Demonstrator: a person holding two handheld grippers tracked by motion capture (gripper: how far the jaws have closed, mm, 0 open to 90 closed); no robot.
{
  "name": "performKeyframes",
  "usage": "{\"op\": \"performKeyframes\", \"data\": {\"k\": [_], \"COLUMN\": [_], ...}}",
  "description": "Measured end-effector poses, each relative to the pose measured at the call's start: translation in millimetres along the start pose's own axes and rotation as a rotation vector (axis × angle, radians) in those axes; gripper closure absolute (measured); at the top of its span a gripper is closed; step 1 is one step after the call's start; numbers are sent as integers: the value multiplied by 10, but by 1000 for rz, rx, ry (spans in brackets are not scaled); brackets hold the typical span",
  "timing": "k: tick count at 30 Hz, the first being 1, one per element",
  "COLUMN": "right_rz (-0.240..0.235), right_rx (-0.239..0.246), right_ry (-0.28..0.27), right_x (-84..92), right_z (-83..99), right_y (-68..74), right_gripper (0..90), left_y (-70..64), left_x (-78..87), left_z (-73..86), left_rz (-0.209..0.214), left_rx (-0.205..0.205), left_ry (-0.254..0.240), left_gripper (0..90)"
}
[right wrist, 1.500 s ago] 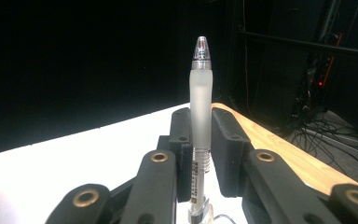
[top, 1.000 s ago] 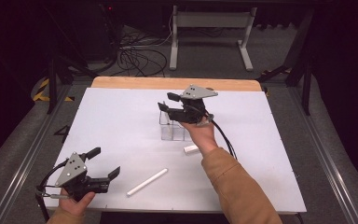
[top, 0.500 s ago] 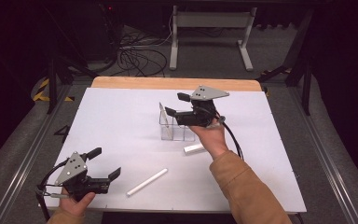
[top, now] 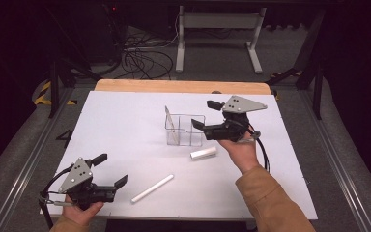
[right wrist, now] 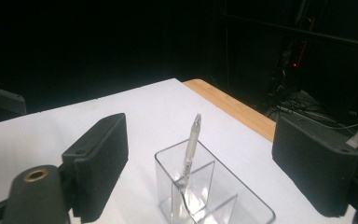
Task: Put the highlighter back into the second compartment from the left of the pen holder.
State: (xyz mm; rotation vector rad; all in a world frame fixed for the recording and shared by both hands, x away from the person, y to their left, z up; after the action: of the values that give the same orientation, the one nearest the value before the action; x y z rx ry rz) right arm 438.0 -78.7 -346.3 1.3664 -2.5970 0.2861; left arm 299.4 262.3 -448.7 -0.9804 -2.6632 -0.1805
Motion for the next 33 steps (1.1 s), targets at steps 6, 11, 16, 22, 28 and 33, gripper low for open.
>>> {"op": "performKeyframes", "data": {"k": [6, 11, 16, 22, 28, 33], "right_rz": [26, 41, 48, 74, 89, 82], "right_rx": [-4, -11, -5, -23, -51, -71], "right_ry": [3, 8, 24, 54, 92, 123], "right_x": [187, 263, 328, 491, 629, 709], "right_z": [74, 110, 154, 348, 605, 757], "right_y": [-26, -58, -46, -82, -137, -155], "right_gripper": [149, 130, 103, 81, 66, 58], "left_y": [2, 13, 10, 1, -16, -16], "left_x": [7, 3, 2, -31, -56, -82], "left_z": [-19, -29, -50, -75, -111, -125], "left_rz": [0, 2, 16, 34, 26, 32], "left_rx": [5, 6, 13, 18, 2, 22], "left_ry": [-6, -2, 12, 35, 58, 59], "left_gripper": [48, 48, 48, 48, 57, 58]}}
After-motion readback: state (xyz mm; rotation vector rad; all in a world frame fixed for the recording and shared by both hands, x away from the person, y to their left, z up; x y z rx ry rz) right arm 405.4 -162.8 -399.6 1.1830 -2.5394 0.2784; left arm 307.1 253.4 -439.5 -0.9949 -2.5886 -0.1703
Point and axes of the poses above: each handheld gripper's, and its own axes: x roughly backward along the jaws, z roughly out of its underside, y roughly to its left, the point moved 4 cm from there along -x, roughly forward along the jaws
